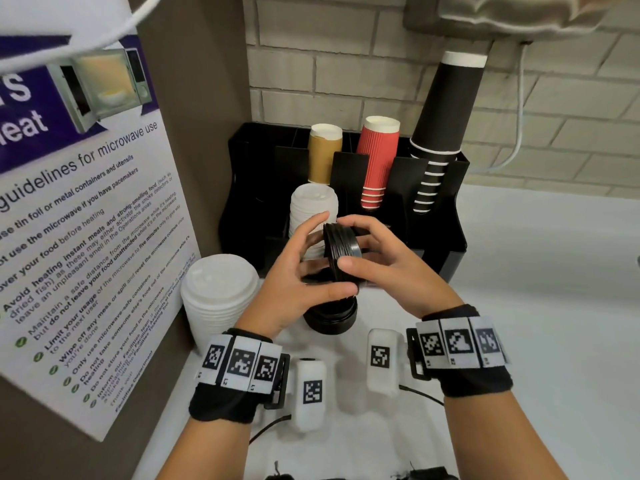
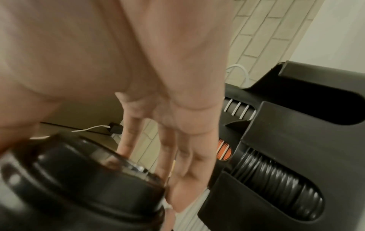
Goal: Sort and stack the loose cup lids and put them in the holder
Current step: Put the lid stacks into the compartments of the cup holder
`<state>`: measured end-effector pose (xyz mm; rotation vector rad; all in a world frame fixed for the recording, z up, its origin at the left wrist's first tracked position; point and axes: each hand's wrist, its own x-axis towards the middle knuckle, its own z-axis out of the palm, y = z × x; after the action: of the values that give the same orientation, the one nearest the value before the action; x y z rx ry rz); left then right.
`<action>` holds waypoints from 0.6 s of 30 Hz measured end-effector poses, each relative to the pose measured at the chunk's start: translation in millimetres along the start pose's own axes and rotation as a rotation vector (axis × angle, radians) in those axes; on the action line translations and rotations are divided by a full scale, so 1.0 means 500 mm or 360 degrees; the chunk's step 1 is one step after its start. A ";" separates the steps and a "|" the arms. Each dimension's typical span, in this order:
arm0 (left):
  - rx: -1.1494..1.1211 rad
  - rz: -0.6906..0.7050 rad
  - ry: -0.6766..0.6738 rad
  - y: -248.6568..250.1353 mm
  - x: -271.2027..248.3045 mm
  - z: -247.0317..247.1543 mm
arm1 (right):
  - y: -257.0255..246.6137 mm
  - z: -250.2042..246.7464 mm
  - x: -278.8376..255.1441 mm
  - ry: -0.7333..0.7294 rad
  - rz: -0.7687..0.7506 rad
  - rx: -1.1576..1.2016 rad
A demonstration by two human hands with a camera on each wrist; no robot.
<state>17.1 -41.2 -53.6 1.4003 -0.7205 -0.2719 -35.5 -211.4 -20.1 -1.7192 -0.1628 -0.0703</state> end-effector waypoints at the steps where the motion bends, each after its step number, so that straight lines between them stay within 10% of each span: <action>1: 0.0011 -0.0005 -0.0007 -0.001 -0.001 -0.002 | 0.000 -0.004 -0.002 -0.0016 0.0006 0.0012; 18: 0.0134 0.0073 0.0062 -0.003 0.001 0.008 | 0.000 0.002 -0.008 0.0073 -0.0157 -0.0033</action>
<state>15.6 -45.2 -54.9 1.4633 -0.7380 -0.1799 -39.3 -210.8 -20.5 -1.7284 -0.2134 -0.1846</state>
